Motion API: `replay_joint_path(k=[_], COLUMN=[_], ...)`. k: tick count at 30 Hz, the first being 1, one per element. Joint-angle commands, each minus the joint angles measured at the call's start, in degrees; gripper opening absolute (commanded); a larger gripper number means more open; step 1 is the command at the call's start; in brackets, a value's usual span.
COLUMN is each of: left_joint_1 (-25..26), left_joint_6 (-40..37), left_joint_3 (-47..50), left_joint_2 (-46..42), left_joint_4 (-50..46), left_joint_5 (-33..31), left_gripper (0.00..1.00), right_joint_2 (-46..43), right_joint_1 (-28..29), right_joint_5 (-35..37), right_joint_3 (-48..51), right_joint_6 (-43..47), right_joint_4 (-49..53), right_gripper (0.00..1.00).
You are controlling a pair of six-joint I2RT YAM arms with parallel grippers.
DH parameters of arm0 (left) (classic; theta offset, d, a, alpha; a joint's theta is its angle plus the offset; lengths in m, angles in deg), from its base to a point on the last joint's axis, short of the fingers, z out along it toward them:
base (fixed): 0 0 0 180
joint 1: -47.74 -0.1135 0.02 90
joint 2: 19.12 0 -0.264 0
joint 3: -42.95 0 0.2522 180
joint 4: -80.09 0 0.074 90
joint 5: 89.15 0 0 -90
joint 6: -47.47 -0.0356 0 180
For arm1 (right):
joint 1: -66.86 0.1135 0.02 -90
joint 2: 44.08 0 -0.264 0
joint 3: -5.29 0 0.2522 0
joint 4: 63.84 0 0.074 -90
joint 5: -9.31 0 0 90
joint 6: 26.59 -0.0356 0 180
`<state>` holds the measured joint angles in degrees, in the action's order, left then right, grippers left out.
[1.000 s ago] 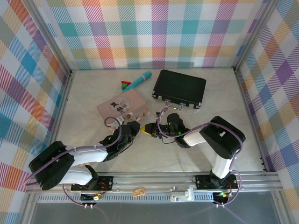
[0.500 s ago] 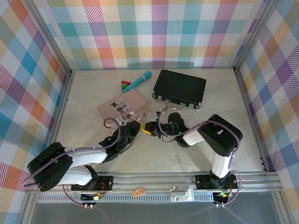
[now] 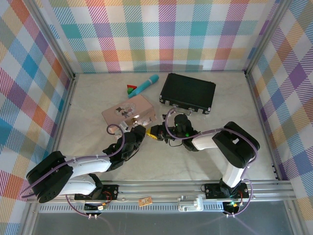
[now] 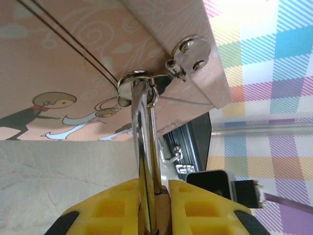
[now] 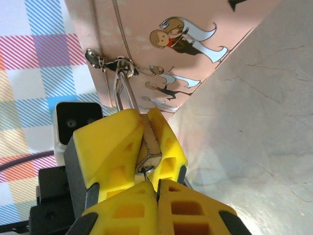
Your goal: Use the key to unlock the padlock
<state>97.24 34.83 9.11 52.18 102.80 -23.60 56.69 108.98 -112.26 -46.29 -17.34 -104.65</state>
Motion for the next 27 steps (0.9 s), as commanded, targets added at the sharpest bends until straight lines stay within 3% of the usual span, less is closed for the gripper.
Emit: replay_joint_path(k=[1, 6, 11, 16, 27], left_joint_1=[5.99, 7.45, 7.46, 7.22, 5.66], left_joint_6=[-1.22, 0.57, 2.14, 1.15, -1.76], left_joint_3=[-0.97, -1.87, 0.61, 0.63, -1.81], left_joint_2=[2.15, 10.05, 14.14, 8.51, -9.56], left_joint_4=[7.51, 16.23, 24.43, 13.64, -17.68], left_joint_5=[9.57, 11.71, 9.99, 6.85, -1.57], left_gripper=[0.00, 0.00, 0.00, 0.00, 0.64], right_joint_2=[3.09, 7.35, 6.67, 6.63, 8.24], right_joint_1=[-1.00, -1.04, -1.85, -2.57, -2.49], right_joint_5=[10.88, 8.41, 10.73, 10.50, 9.19], right_joint_3=[-1.71, -4.46, -0.63, 2.68, 4.94], right_joint_6=[-12.56, -15.83, -12.65, -9.34, -7.40], right_joint_4=[-12.33, -13.13, -12.42, -10.40, -10.52], right_gripper=[0.00, 0.00, 0.00, 0.00, 0.00])
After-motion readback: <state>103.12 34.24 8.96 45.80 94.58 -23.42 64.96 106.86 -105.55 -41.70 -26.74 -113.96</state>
